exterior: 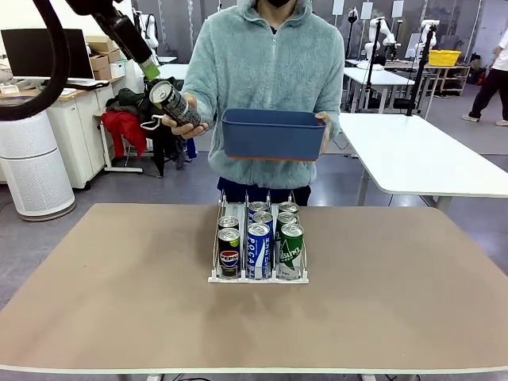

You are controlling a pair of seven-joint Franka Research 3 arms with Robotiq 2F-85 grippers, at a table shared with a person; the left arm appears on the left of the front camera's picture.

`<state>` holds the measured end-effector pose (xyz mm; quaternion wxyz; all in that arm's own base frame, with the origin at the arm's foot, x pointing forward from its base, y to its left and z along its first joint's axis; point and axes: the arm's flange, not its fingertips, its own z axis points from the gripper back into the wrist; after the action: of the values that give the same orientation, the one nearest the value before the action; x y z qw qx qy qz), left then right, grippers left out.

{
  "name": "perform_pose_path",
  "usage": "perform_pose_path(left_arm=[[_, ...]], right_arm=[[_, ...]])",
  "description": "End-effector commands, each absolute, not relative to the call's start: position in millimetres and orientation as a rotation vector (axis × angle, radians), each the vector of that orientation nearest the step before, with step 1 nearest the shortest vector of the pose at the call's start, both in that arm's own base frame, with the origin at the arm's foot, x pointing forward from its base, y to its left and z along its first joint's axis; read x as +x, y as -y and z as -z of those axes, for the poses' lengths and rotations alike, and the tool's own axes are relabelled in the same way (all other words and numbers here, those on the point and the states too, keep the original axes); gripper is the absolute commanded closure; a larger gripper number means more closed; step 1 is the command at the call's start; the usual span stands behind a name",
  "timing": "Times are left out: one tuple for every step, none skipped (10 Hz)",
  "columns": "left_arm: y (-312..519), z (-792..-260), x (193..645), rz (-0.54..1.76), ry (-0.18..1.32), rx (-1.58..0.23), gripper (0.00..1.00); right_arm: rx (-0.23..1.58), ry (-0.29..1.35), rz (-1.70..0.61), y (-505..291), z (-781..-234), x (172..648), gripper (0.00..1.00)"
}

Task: Fill the beverage cans into the dispenser.
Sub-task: Pick up the Pepsi coke handed by the human.

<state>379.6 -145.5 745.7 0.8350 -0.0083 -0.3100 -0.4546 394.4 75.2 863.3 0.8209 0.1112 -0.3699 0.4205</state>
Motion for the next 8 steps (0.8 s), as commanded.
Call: perform_pose_path(left_arm=[[135.5, -729.3, 381.9, 0.900, 0.710, -0.048, 0.00], [136.8, -725.4, 384.5, 0.854, 0.730, -0.050, 0.00], [137.2, -722.1, 392.4, 0.802, 0.757, -0.050, 0.00], [138.0, -721.0, 398.4, 0.754, 0.767, -0.082, 0.00], [139.3, -722.1, 400.0, 0.715, 0.759, -0.129, 0.00], [136.7, -728.6, 396.4, 0.807, 0.734, -0.051, 0.00], [136.7, -728.6, 396.4, 0.807, 0.734, -0.051, 0.00], [136.7, -728.6, 396.4, 0.807, 0.734, -0.051, 0.00]], right_arm=[[0.241, 0.786, -0.883, -75.7, -863.5, 393.6, 0.00], [0.241, 0.786, -0.883, -75.7, -863.5, 393.6, 0.00], [0.241, 0.786, -0.883, -75.7, -863.5, 393.6, 0.00], [0.241, 0.786, -0.883, -75.7, -863.5, 393.6, 0.00], [0.241, 0.786, -0.883, -75.7, -863.5, 393.6, 0.00], [0.241, 0.786, -0.883, -75.7, -863.5, 393.6, 0.00], [0.241, 0.786, -0.883, -75.7, -863.5, 393.6, 0.00], [0.241, 0.786, -0.883, -75.7, -863.5, 393.6, 0.00]])
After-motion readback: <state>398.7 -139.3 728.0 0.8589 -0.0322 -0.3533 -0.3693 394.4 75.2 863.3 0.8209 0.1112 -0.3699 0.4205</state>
